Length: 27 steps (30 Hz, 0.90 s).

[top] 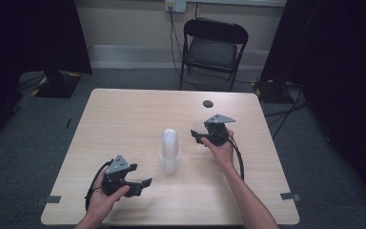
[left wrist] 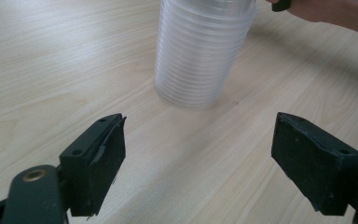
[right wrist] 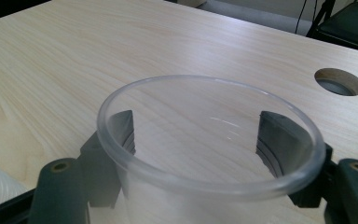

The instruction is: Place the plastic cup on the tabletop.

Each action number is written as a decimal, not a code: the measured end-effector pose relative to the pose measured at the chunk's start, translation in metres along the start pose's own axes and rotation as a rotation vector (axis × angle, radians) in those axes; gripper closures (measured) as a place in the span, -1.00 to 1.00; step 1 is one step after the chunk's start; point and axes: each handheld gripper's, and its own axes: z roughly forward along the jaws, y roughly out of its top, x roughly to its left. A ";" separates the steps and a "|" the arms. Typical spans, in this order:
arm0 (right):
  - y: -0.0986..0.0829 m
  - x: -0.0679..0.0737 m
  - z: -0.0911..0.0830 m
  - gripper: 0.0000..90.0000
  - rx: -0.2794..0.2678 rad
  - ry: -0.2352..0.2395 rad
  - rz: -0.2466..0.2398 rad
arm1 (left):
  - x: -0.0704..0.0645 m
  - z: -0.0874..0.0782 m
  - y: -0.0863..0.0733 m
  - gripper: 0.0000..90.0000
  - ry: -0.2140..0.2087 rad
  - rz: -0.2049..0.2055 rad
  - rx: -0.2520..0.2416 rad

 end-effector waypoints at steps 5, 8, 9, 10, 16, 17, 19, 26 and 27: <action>-0.002 -0.002 0.002 -0.40 0.006 0.000 0.004 | 0.000 0.001 -0.001 -0.61 0.005 -0.005 0.006; -0.003 -0.003 0.001 -0.40 0.012 0.000 0.004 | 0.000 0.000 -0.001 -0.61 0.005 -0.007 0.005; -0.004 -0.003 0.001 -0.40 0.014 0.000 0.003 | 0.000 0.000 -0.001 -0.61 0.005 -0.007 0.006; -0.004 -0.003 0.000 -0.40 0.015 -0.002 0.001 | 0.000 0.000 -0.001 -0.60 0.005 -0.006 0.007; -0.009 -0.004 -0.004 -0.41 0.024 -0.002 -0.003 | 0.000 0.000 -0.002 -0.60 0.006 -0.008 0.007; -0.012 -0.004 -0.005 -0.40 0.025 -0.004 -0.007 | 0.000 0.000 -0.002 -0.60 0.006 -0.007 0.007; -0.015 -0.004 -0.006 -0.41 0.031 -0.001 -0.007 | 0.000 0.000 -0.002 -0.60 0.007 -0.006 0.006; -0.022 -0.003 -0.011 -0.57 0.046 0.001 0.011 | 0.000 0.000 -0.001 -0.59 0.010 -0.009 0.005; -0.023 -0.003 -0.011 -0.60 0.048 0.001 0.017 | 0.000 0.000 -0.001 -0.59 0.009 -0.010 0.002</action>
